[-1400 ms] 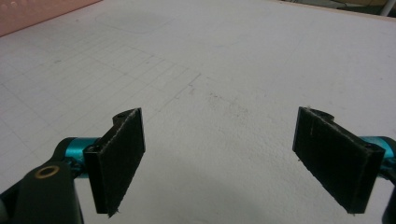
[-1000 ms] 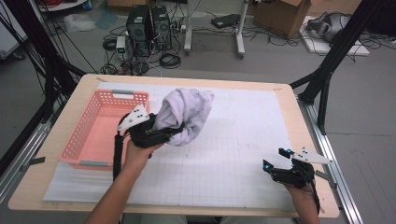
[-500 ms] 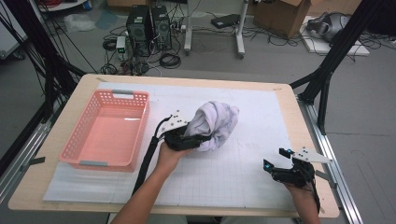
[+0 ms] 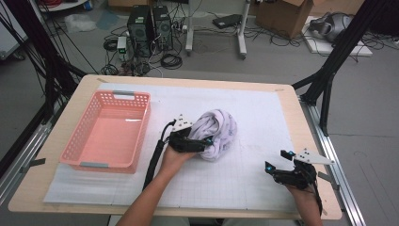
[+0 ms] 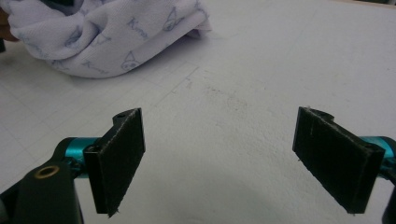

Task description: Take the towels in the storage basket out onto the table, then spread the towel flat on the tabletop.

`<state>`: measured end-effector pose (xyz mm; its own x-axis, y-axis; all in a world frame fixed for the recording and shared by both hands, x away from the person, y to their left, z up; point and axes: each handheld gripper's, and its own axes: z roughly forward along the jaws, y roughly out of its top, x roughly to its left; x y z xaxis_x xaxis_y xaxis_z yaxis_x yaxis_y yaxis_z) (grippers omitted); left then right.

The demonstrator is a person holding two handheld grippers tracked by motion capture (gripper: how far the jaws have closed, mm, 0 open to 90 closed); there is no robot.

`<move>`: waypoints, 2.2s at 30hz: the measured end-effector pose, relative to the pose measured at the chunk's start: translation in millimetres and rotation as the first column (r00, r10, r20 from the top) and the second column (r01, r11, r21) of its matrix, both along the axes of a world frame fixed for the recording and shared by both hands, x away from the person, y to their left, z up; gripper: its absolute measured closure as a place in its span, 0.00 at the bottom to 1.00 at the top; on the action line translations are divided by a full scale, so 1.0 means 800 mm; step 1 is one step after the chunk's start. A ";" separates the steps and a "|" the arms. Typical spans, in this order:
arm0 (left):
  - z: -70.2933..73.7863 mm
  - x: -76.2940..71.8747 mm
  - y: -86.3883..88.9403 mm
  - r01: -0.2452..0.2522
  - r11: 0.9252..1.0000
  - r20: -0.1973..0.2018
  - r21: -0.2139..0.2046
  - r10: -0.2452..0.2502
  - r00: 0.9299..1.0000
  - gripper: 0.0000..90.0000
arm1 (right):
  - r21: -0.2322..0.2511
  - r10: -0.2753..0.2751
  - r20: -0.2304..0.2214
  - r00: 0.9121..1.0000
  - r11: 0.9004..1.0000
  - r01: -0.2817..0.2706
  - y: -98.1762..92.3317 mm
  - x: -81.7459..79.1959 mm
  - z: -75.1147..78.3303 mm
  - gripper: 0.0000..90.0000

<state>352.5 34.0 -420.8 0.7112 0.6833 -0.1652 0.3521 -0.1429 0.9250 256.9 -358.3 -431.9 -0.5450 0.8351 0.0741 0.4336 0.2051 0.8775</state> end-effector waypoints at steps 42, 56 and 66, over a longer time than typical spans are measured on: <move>-0.013 -0.093 0.092 -0.022 0.998 0.066 -0.065 0.026 0.997 0.25 | 0.020 -0.052 -0.015 0.999 0.998 0.052 0.004 0.002 0.000 0.17; -0.017 -0.089 0.093 -0.014 0.997 0.037 -0.082 0.017 0.999 0.31 | -0.003 -0.036 -0.051 0.998 0.999 0.036 0.014 0.010 -0.008 0.17; -0.010 -0.081 0.086 0.025 0.996 0.028 -0.081 -0.023 0.999 0.46 | -0.032 0.064 -0.124 0.990 0.997 -0.069 0.050 0.037 -0.015 0.37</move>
<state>288.1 102.4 -428.6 0.7321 0.6512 -0.2001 0.3244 -0.0750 0.9429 286.2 -318.0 -443.8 -0.5883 0.8006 0.1142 0.5218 0.2680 0.8099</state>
